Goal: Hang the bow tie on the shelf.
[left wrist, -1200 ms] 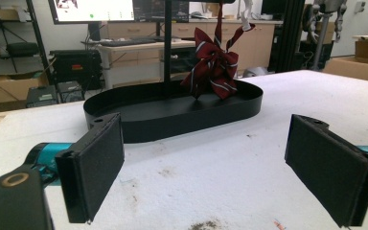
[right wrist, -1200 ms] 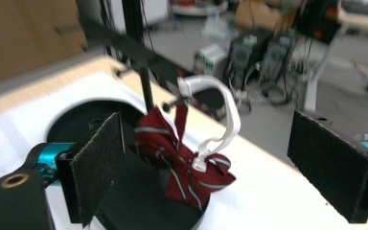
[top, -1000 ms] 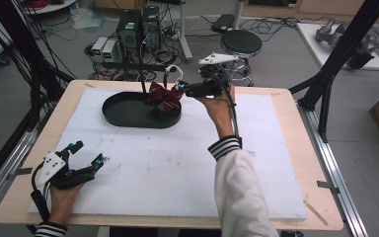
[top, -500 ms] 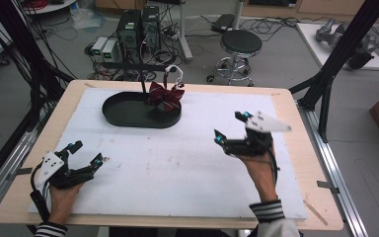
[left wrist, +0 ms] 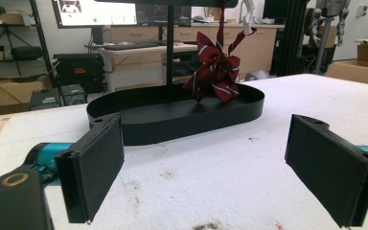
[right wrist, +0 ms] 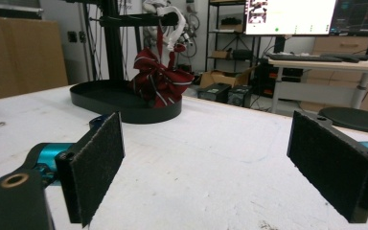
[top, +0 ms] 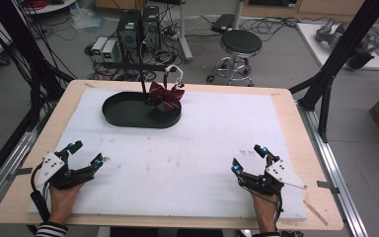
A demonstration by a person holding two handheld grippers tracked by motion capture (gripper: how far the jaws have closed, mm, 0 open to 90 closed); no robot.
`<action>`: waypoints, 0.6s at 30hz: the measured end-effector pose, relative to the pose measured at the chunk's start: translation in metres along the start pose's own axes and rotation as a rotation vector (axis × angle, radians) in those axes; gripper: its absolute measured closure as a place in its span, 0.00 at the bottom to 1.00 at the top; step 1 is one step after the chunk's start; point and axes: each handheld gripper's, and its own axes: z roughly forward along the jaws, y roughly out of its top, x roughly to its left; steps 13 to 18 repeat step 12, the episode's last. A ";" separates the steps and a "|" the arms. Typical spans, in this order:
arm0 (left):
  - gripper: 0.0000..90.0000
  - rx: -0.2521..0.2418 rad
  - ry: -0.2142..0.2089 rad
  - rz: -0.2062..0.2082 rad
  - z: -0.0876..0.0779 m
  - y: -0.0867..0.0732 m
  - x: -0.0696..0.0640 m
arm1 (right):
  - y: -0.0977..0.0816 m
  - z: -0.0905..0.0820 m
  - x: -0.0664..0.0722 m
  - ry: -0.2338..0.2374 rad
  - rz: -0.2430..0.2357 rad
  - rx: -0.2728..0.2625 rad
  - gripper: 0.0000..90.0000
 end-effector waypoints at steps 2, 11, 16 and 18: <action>0.15 -0.002 0.001 0.003 0.000 0.000 0.000 | -0.005 0.002 0.000 -0.003 0.016 0.007 0.13; 0.15 -0.004 0.001 0.014 0.000 0.000 -0.001 | -0.016 0.011 0.002 -0.022 -0.031 0.051 0.13; 0.15 -0.006 0.002 0.013 -0.001 0.000 -0.001 | -0.016 0.011 0.002 -0.022 -0.031 0.051 0.13; 0.15 -0.006 0.002 0.013 -0.001 0.000 -0.001 | -0.016 0.011 0.002 -0.022 -0.031 0.051 0.13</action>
